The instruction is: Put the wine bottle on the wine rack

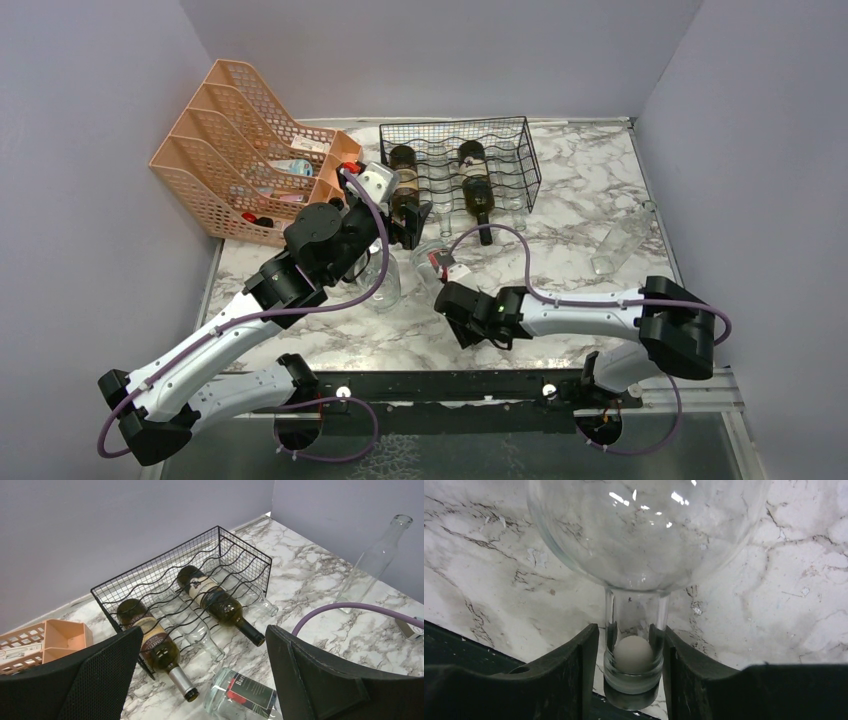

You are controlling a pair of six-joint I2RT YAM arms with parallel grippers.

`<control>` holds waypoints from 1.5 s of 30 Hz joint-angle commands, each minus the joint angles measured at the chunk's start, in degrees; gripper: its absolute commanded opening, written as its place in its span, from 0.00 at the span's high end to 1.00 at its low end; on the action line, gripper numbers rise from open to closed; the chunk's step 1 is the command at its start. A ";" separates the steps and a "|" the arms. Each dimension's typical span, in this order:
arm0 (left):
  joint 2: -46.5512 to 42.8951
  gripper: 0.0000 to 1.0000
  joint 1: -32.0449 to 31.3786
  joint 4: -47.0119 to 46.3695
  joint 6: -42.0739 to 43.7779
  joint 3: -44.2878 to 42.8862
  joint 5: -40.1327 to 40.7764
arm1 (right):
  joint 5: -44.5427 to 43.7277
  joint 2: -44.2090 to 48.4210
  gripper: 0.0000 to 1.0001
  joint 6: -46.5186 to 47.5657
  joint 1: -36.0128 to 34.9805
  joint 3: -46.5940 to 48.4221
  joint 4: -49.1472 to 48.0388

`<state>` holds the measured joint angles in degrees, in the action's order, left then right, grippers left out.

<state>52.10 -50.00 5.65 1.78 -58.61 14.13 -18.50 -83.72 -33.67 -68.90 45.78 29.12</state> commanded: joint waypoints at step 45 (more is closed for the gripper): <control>-0.84 0.01 -0.06 0.29 1.03 -2.00 1.78 | -2.00 -4.34 0.68 4.63 6.16 -4.99 -21.14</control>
<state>52.07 -50.00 6.13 2.55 -58.61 14.63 -18.96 -87.35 -29.34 -63.66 41.87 10.98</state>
